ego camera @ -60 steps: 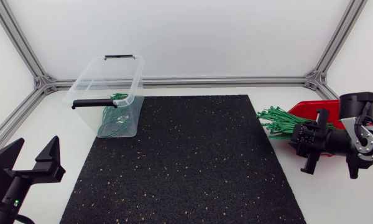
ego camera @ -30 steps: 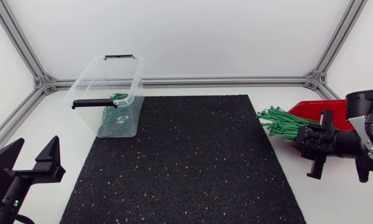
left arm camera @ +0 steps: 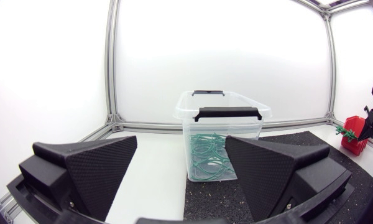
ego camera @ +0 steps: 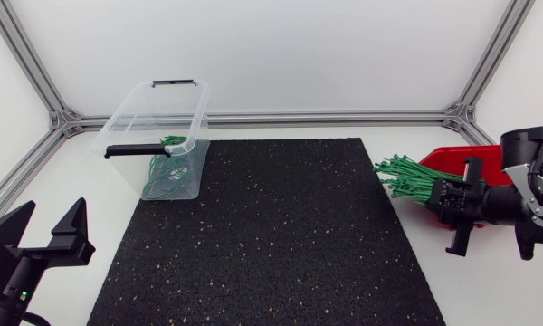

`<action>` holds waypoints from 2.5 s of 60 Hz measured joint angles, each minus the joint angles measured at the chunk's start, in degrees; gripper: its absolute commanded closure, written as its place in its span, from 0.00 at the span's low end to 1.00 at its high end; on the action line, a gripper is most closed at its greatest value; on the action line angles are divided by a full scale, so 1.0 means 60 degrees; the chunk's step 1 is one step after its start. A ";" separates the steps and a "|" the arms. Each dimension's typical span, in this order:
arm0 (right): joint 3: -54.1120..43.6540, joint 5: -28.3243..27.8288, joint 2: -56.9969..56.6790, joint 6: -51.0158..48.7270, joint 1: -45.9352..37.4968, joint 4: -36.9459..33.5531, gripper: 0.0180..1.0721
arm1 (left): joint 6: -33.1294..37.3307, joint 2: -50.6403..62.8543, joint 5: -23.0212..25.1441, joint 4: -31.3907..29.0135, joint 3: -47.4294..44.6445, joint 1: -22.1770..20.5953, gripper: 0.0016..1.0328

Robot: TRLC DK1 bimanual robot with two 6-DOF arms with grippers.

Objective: Take a green cable tie from the red box, thread the tail through the head to close it, then place it in the transparent bin on the left.

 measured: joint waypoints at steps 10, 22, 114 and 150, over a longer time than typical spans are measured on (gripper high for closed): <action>0.0000 0.0091 0.0022 -0.0153 -0.0036 -0.0040 0.95 | 0.0000 0.0000 0.0000 0.0000 0.0000 -0.0004 0.04; 0.0011 0.0091 0.0007 -0.0153 -0.0036 -0.0178 0.95 | 0.0000 0.0000 0.0000 0.0000 0.0000 0.0000 0.04; 0.7326 -0.3501 -0.2499 0.5056 0.0080 -0.5100 0.95 | 0.0000 0.0000 0.0000 0.0000 -0.0004 0.0000 0.04; 0.7490 -0.3694 -0.1577 1.1908 0.1184 -0.4623 0.95 | 0.0004 0.0000 0.0000 0.0000 -0.0004 0.0000 0.04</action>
